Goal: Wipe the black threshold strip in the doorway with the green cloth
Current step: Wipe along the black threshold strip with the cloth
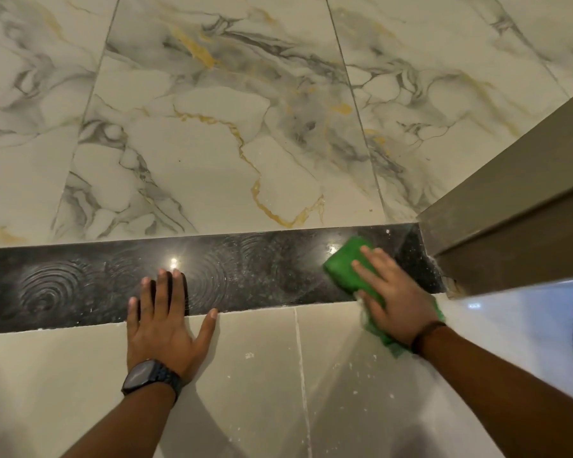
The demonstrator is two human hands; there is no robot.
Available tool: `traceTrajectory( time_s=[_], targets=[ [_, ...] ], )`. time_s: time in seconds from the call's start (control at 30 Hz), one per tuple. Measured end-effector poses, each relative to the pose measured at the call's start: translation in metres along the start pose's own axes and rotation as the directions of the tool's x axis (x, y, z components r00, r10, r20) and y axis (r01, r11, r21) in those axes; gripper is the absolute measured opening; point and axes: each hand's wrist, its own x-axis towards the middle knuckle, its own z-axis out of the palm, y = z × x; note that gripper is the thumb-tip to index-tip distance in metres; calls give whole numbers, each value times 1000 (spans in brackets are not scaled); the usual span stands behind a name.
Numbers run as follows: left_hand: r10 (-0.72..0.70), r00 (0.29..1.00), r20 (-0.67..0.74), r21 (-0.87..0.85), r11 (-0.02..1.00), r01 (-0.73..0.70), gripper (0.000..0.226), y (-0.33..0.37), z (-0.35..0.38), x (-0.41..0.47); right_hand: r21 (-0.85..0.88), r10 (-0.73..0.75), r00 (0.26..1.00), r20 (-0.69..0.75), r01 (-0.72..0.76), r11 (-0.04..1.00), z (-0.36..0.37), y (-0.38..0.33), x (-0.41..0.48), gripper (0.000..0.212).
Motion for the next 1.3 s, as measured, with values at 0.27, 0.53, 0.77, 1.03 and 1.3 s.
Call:
traceTrajectory(
  time_s=[0.27,0.53,0.77,1.03,1.3],
  targets=[
    [-10,1000,-18,-21,1000,10,86,-2,6,2,57,668,698,-257,-679,732,14,-27,51,51],
    [-35,998,-49,-78,996,31,86,-5,2,-2,-132,237,967,-90,-247,960,47,-149,97,57],
    [-153,986,-65,-45,988,151,86,-43,2,-9,9,-397,897,191,403,915,40,-132,48,50],
    [-345,937,-50,-18,939,344,91,-107,3,-21,5,109,992,-65,-109,994,9,-47,22,49],
    [-372,928,-32,-30,928,371,92,-102,-1,-19,-33,550,814,-184,-565,825,53,-145,95,54]
  ],
)
